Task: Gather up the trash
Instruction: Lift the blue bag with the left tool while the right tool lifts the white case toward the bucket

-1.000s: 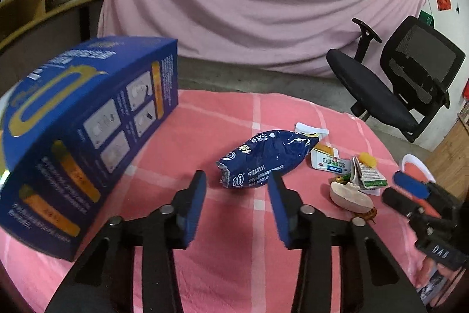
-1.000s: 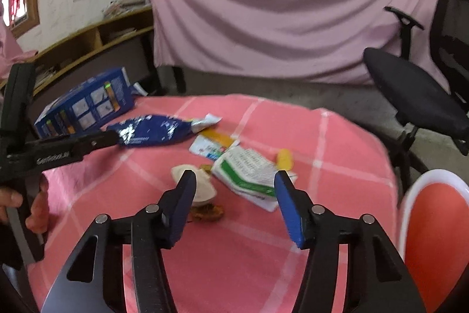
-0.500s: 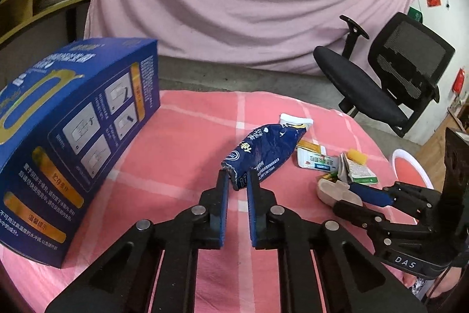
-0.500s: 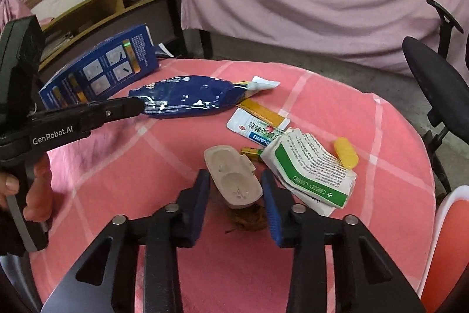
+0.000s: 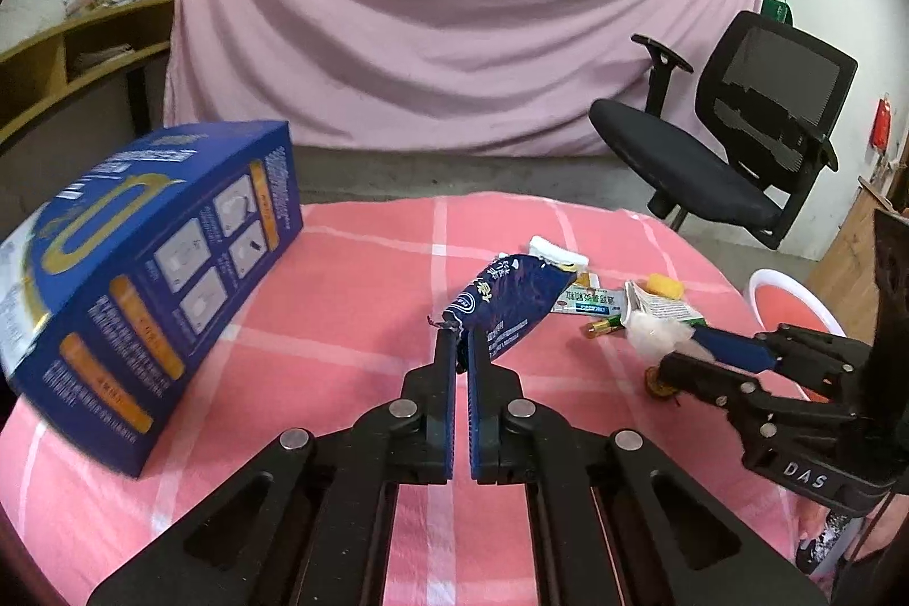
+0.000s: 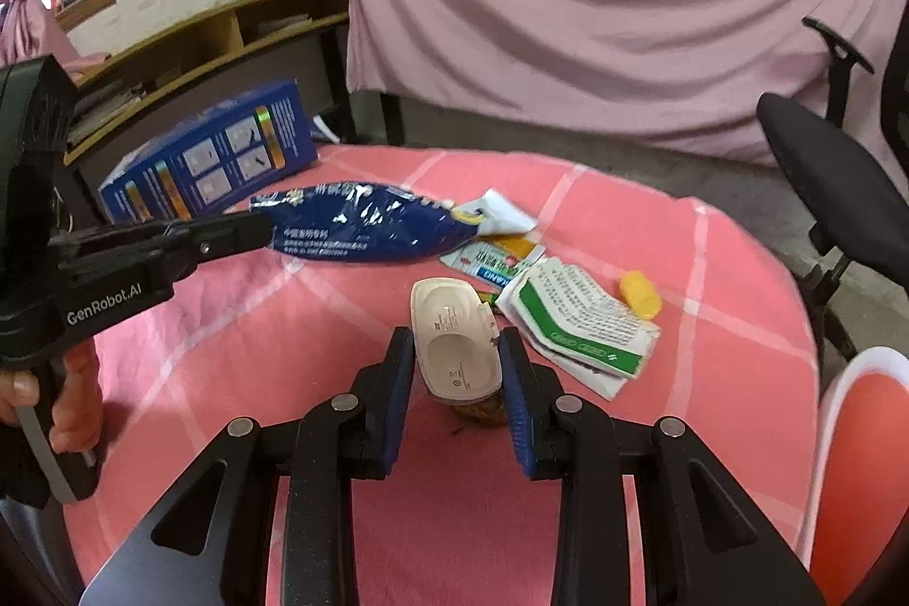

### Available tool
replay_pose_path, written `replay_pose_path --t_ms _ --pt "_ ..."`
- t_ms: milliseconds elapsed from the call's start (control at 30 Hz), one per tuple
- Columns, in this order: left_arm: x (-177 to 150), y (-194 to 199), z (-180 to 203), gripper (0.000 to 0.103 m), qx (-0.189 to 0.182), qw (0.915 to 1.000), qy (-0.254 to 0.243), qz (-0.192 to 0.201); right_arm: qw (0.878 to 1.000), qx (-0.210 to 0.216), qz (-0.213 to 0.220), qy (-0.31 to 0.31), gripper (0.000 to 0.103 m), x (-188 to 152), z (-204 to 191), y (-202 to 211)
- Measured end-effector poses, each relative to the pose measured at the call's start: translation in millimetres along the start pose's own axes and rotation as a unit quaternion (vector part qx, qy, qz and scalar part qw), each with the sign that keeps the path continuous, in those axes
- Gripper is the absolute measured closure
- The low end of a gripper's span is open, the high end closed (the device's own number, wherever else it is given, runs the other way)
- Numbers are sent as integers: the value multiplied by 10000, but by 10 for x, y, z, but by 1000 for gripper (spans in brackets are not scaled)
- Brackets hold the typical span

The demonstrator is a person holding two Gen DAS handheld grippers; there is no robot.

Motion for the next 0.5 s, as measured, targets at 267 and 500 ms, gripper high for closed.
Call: replay_pose_path --t_ms 267,500 --pt "-116 332 312 103 386 9960 -420 694 9956 -283 873 -176 75 52 79 382" --pt "-190 428 580 103 579 9890 -856 1057 9877 -420 1452 -407 75 83 141 602"
Point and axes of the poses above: each gripper's, at about its wrist camera, not at the fingertips, and y roughly against the way its jaws point, z to its right, x to its top, the point moved 6 cm from there along -y, roughly the way its jaws point, and after that the axes turned 10 degrees about -x, right-handed, at the moved point
